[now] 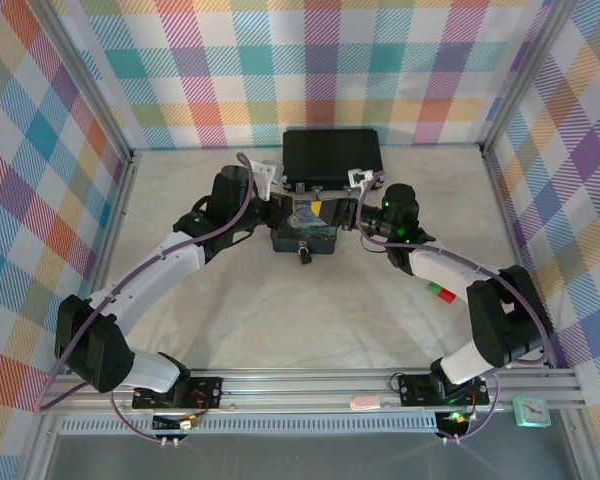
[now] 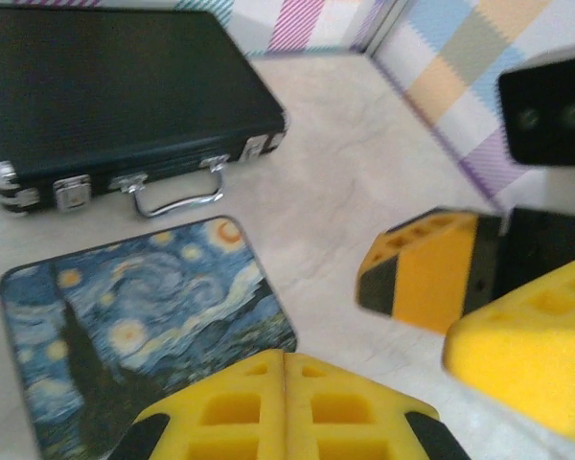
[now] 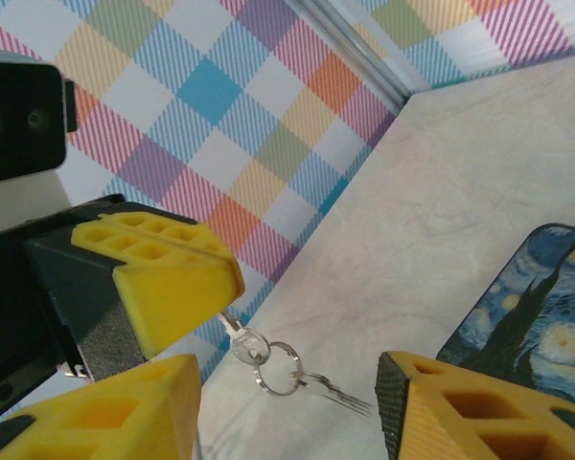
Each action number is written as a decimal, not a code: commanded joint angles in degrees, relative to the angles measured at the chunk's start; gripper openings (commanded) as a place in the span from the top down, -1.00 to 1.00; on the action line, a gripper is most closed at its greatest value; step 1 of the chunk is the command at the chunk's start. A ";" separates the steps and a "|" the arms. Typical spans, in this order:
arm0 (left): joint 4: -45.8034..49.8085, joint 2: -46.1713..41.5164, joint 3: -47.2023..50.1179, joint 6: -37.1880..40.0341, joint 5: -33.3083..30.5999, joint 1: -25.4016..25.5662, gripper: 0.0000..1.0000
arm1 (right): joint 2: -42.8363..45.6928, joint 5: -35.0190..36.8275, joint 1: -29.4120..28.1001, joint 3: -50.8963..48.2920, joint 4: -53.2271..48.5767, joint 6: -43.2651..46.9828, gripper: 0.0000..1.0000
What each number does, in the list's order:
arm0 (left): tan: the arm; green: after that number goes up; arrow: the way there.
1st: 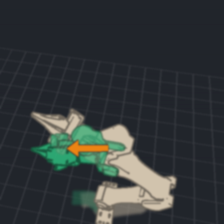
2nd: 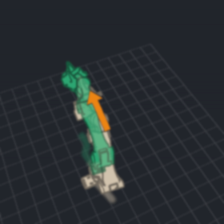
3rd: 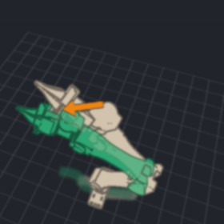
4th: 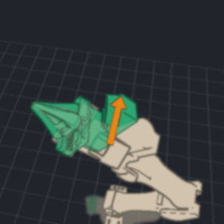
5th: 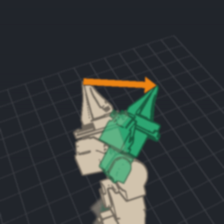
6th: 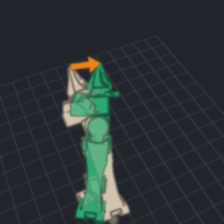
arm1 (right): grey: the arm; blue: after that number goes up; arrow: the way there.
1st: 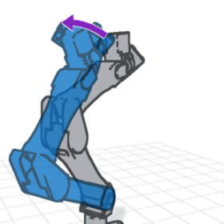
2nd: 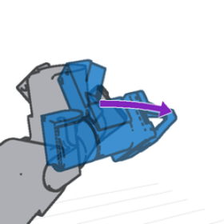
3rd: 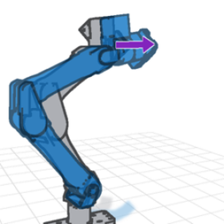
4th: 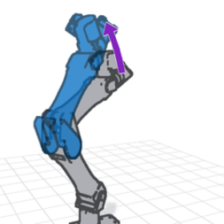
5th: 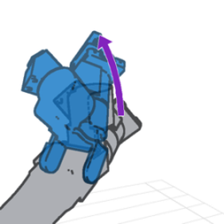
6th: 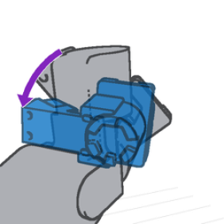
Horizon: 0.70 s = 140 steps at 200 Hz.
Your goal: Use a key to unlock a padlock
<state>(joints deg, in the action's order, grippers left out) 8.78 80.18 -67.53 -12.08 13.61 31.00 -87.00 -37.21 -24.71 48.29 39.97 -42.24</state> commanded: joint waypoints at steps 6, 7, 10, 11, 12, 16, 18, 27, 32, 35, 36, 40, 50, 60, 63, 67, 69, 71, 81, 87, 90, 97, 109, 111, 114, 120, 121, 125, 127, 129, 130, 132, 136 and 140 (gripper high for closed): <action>-14.34 -3.62 4.47 -6.70 6.05 -1.26 1.00 | -1.09 -4.94 0.10 0.00 9.98 -4.29 -0.01; -14.63 -3.67 4.67 -6.89 6.15 -1.32 1.00 | -1.17 -5.09 0.10 0.02 10.32 -4.41 -0.01; -15.52 -3.89 5.12 -7.36 6.38 -1.44 1.00 | -1.35 -5.35 0.06 -0.03 11.08 -4.76 -0.01; -15.84 -3.93 5.26 -7.44 6.40 -1.50 1.00 | -1.38 -5.43 0.08 -0.04 11.26 -4.81 -0.01; -16.13 -4.00 5.45 -7.61 6.51 -1.58 1.00 | -1.40 -5.51 0.09 -0.04 11.49 -5.02 -0.01; -17.28 -4.27 6.13 -8.31 6.72 -1.78 1.00 | -1.68 -5.90 0.10 -0.04 12.35 -5.52 -0.01; -17.89 -4.38 6.45 -8.62 6.81 -1.92 1.00 | -1.79 -5.98 0.10 -0.04 12.60 -5.74 -0.01; -20.43 -4.79 7.71 -10.20 7.28 -2.29 1.00 | -2.27 -6.50 -0.06 0.01 14.31 -6.77 0.00; -21.59 -5.02 8.31 -10.81 7.46 -2.48 1.00 | -2.50 -6.70 -0.07 -0.04 14.93 -7.12 0.00; -22.20 -5.15 8.68 -11.19 7.44 -2.52 1.00 | -2.56 -6.77 -0.08 0.00 15.20 -7.37 0.00; -22.39 -5.23 8.79 -11.24 7.42 -2.52 1.00 | -2.65 -6.80 -0.12 0.03 15.26 -7.44 0.00; -23.22 -5.30 9.21 -11.74 7.40 -2.59 1.00 | -2.88 -6.86 -0.20 0.09 15.46 -7.57 0.00; -25.36 -5.61 10.22 -12.93 7.55 -2.74 1.00 | -3.45 -7.00 -0.47 0.13 15.98 -7.78 0.01; -27.49 -5.78 10.87 -14.40 7.89 -2.93 1.00 | -4.04 -7.24 -0.80 0.27 17.01 -8.34 0.01; -28.04 -5.71 11.01 -14.81 8.04 -2.89 1.00 | -4.27 -7.37 -0.87 0.32 17.44 -8.52 0.01; -28.69 -5.69 11.24 -15.28 8.30 -2.96 1.00 | -4.59 -7.55 -1.02 0.44 17.90 -8.97 0.01; -28.92 -5.59 11.29 -15.51 8.42 -2.99 1.00 | -4.76 -7.55 -1.06 0.47 18.18 -9.12 0.01; -29.19 -5.55 11.30 -15.80 8.55 -2.97 1.00 | -4.93 -7.64 -1.05 0.53 18.38 -9.43 0.01; -30.10 -5.29 11.54 -16.63 8.93 -3.05 1.00 | -5.57 -7.96 -1.35 0.81 19.85 -10.40 0.03; -30.66 -5.07 11.65 -16.97 8.98 -3.11 1.00 | -5.95 -8.21 -1.40 0.99 20.57 -11.04 0.05; -30.80 -5.03 11.64 -17.08 9.03 -3.06 1.00 | -6.07 -8.27 -1.47 1.13 20.92 -11.32 0.05; -31.10 -4.93 11.80 -17.40 9.07 -3.05 1.00 | -6.38 -8.59 -1.56 1.40 21.69 -11.99 0.07; -31.58 -4.78 11.94 -17.65 9.07 -3.06 1.00 | -6.60 -9.00 -1.74 1.79 22.52 -12.58 0.09; -31.55 -4.80 12.03 -17.64 9.07 -3.06 1.00 | -6.60 -9.15 -1.77 1.80 22.52 -12.60 0.09; -31.54 -4.80 12.06 -17.64 9.07 -3.12 1.00 | -6.53 -9.23 -1.78 1.87 22.52 -12.56 0.10; -31.56 -4.82 12.15 -17.68 9.08 -3.08 1.00 | -6.27 -9.20 -1.75 1.85 22.39 -12.45 0.10; -31.55 -4.84 12.15 -17.65 9.08 -3.07 1.00 | -6.26 -9.15 -1.75 1.83 22.37 -12.40 0.10; -31.57 -4.86 12.16 -17.63 9.15 -3.07 1.00 | -6.09 -8.97 -1.75 1.82 22.29 -12.24 0.10; -31.55 -4.84 12.16 -17.65 9.16 -3.06 1.00 | -5.97 -8.94 -1.79 1.74 22.16 -12.21 0.10; -31.54 -4.88 12.16 -17.64 9.16 -3.06 1.00 | -5.85 -8.89 -1.78 1.72 22.08 -12.11 0.10; -31.54 -4.82 12.16 -17.63 9.16 -3.06 1.00 | -5.83 -8.87 -1.76 1.68 22.04 -12.09 0.10; -31.52 -4.85 12.16 -17.63 9.16 -3.05 1.00 | -5.71 -8.74 -1.82 1.64 22.01 -11.99 0.10; -31.37 -4.86 12.16 -17.65 9.16 -3.07 1.00 | -5.59 -8.62 -1.83 1.56 21.94 -11.85 0.10; -31.35 -4.86 12.16 -17.63 9.22 -3.12 1.00 | -5.47 -8.51 -1.83 1.54 21.94 -11.82 0.10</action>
<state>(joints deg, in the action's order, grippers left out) -19.33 76.01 -55.99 -28.77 21.56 28.47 -93.30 -44.73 -26.13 48.42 58.13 -53.43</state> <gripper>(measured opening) 0.048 0.452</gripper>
